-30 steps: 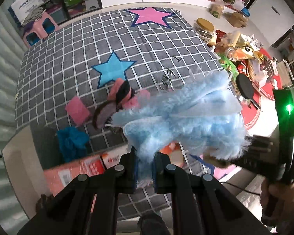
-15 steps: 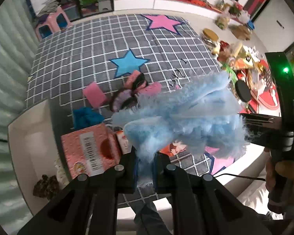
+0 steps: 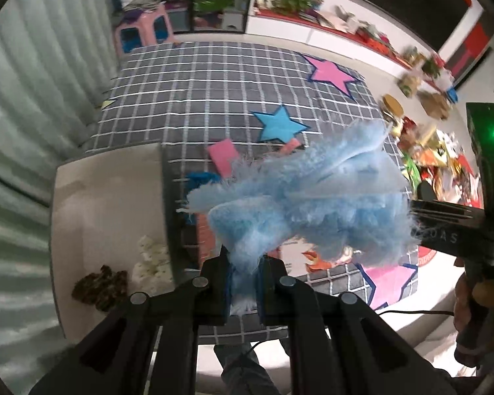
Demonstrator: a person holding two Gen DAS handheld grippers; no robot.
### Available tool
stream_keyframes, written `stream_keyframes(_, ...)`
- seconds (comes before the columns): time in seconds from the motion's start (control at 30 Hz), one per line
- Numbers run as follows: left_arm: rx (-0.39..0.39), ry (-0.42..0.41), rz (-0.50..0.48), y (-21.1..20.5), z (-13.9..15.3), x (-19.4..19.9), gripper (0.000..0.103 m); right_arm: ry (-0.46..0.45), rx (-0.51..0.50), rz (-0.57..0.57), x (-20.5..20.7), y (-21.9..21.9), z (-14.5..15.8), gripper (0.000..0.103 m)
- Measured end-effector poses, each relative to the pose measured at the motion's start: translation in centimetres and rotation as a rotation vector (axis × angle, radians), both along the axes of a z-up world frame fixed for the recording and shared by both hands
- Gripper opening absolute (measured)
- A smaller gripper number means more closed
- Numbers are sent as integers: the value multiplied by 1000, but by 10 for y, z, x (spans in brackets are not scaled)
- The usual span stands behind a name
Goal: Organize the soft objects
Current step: 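Carry the blue fluffy piece and beige bundle over the white box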
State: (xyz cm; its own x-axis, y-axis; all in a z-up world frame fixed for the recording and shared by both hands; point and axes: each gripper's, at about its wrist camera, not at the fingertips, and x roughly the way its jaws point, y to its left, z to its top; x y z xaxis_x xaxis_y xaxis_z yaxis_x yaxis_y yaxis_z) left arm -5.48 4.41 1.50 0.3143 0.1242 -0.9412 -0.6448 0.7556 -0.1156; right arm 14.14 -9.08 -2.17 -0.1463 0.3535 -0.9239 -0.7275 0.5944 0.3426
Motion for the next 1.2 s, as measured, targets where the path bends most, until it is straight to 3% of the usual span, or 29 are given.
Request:
stream_keyframes(0.57, 20, -18, 263, 54, 2, -88, 12, -46, 57, 250, -73, 92, 36, 40)
stream_keyframes(0.9, 46, 55, 394, 85, -24, -128, 12, -58, 73, 374, -117, 148, 43, 41)
stream_keyframes(1.2, 51, 93, 462, 114, -47, -145, 12, -62, 46, 439, -149, 195, 30, 41)
